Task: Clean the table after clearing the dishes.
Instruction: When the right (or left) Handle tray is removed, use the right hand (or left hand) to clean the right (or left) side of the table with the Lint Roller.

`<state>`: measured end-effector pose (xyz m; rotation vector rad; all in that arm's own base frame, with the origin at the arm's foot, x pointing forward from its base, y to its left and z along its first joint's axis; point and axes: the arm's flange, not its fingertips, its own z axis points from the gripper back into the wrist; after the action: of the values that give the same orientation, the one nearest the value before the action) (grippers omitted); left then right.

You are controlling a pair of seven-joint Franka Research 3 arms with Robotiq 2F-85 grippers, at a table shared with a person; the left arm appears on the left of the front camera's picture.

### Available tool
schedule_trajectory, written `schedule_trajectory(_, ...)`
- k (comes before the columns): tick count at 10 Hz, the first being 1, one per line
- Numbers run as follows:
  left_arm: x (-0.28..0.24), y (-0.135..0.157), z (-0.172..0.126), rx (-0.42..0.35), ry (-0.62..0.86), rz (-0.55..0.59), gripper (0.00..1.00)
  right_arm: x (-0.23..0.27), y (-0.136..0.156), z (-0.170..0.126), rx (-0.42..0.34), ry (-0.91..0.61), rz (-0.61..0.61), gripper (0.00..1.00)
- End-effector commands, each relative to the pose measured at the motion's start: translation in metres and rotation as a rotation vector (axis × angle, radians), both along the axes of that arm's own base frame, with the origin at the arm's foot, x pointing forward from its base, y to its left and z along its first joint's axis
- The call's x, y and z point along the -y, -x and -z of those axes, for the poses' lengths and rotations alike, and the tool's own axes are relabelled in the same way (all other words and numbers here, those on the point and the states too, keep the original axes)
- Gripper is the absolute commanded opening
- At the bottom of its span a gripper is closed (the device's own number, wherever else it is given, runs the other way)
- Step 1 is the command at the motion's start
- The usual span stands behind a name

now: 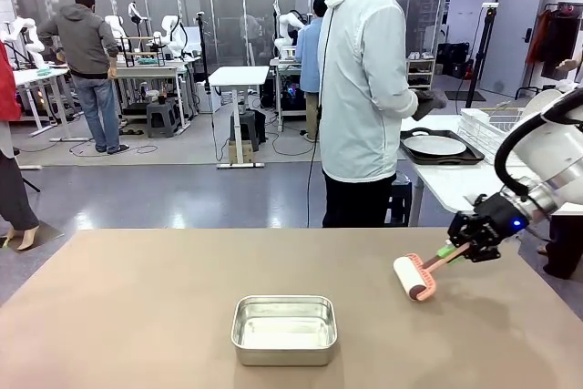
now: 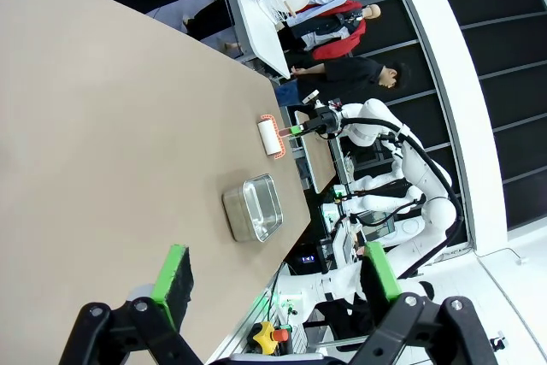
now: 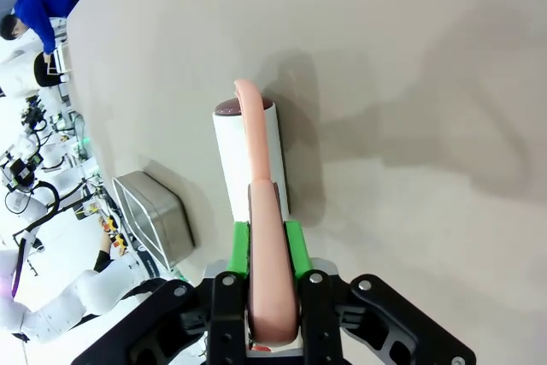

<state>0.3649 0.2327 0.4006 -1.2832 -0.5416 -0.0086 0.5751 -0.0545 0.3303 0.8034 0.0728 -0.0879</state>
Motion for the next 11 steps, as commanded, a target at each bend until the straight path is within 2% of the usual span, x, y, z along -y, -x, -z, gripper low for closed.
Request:
schedule_trajectory(1,0.000,0.003,-0.001,0.002,0.010,-0.003,1.00,0.026,0.012,0.026,-0.054,0.174,0.020,0.20)
schedule_trajectory(3,0.000,0.003,-0.001,0.002,0.010,-0.003,1.00,0.057,0.021,0.018,-0.079,0.259,0.049,0.20)
schedule_trajectory(4,0.000,0.003,-0.001,0.002,0.010,-0.003,1.00,0.067,0.023,0.010,-0.089,0.310,0.024,0.20)
schedule_trajectory(6,0.000,0.003,-0.001,0.002,0.010,-0.003,1.00,0.079,0.027,-0.021,-0.074,0.396,0.047,0.20)
schedule_trajectory(8,0.000,0.003,-0.001,0.002,0.010,-0.003,1.00,0.069,0.034,-0.058,-0.007,0.473,0.042,0.20)
schedule_trajectory(11,0.000,0.003,-0.001,0.002,0.010,-0.003,1.00,0.040,0.044,-0.120,0.101,0.501,-0.009,0.20)
